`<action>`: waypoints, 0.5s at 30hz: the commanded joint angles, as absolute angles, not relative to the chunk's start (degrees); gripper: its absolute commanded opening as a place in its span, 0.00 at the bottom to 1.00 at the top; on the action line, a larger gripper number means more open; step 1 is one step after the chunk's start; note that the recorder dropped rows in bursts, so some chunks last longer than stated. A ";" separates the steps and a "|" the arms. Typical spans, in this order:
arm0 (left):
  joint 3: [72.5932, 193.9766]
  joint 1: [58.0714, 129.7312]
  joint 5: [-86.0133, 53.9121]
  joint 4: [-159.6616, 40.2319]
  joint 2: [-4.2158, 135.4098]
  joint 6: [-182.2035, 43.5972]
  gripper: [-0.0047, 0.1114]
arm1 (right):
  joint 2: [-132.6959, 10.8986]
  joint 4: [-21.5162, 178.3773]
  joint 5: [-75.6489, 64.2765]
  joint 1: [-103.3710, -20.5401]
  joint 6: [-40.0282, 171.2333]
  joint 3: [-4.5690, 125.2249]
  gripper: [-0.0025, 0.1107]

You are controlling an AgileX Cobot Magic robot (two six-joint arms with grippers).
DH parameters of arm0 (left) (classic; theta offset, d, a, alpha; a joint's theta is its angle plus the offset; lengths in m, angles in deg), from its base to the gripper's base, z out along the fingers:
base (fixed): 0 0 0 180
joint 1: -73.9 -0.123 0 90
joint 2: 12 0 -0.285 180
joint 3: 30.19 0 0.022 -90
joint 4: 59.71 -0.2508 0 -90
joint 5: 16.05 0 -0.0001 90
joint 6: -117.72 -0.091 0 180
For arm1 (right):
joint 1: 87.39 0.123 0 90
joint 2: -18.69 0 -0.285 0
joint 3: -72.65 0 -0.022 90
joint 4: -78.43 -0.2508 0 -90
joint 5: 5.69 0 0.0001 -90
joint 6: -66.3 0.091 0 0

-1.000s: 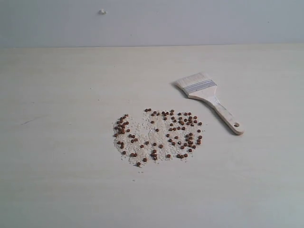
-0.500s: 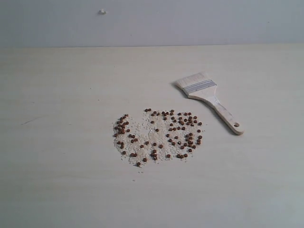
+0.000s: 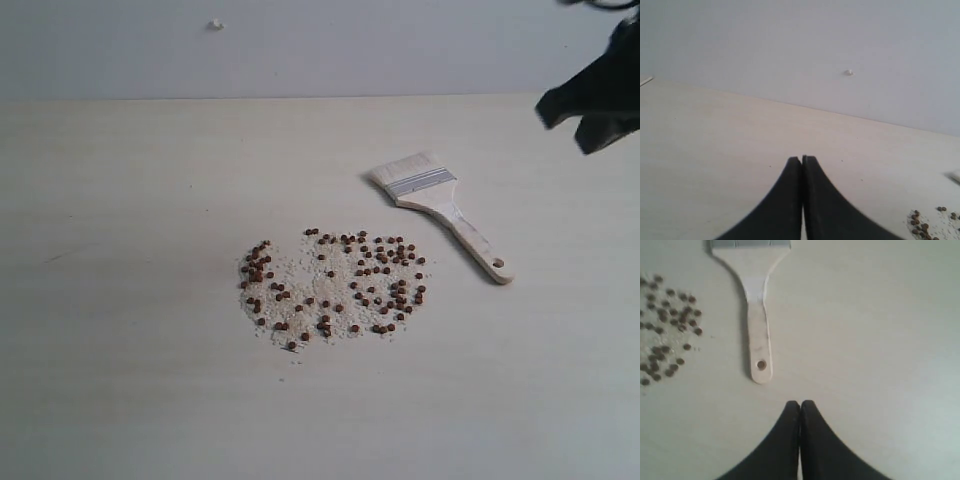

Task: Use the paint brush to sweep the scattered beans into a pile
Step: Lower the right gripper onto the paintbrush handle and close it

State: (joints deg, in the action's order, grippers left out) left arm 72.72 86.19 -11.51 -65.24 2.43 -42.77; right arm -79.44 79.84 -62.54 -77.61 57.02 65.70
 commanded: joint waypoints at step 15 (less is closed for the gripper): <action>72.59 86.54 -11.44 -65.49 2.15 -42.50 0.04 | -109.98 79.32 -55.07 -72.03 47.39 81.13 0.53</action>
